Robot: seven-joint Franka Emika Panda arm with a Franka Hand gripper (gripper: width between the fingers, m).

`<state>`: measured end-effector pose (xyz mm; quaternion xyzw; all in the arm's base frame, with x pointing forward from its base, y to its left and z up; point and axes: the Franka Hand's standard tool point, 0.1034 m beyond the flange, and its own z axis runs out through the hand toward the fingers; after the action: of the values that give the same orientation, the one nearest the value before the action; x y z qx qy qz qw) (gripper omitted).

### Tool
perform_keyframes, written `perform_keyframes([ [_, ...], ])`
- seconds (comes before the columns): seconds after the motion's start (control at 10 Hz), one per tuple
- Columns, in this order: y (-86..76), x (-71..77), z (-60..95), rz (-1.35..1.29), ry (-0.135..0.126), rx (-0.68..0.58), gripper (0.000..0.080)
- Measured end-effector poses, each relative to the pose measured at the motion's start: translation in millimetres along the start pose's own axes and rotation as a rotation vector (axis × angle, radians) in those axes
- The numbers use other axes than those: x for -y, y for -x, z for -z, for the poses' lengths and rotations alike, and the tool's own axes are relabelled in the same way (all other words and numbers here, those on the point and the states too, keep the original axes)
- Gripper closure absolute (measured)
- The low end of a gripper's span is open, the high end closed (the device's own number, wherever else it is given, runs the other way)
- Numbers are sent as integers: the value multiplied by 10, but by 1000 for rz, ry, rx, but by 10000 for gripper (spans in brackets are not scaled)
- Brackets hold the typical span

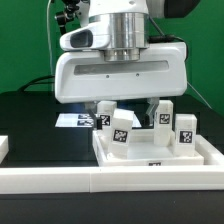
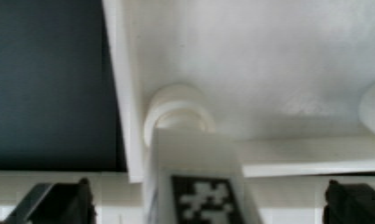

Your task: Assemble square table

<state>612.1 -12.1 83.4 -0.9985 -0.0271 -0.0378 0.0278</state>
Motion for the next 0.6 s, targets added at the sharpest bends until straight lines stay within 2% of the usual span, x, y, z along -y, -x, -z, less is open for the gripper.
perform_keyframes([
  [0.3,-102,-1,79,-15,-5,-5,151],
  [0.6,-102,-12,47,-15,-1,-7,162],
])
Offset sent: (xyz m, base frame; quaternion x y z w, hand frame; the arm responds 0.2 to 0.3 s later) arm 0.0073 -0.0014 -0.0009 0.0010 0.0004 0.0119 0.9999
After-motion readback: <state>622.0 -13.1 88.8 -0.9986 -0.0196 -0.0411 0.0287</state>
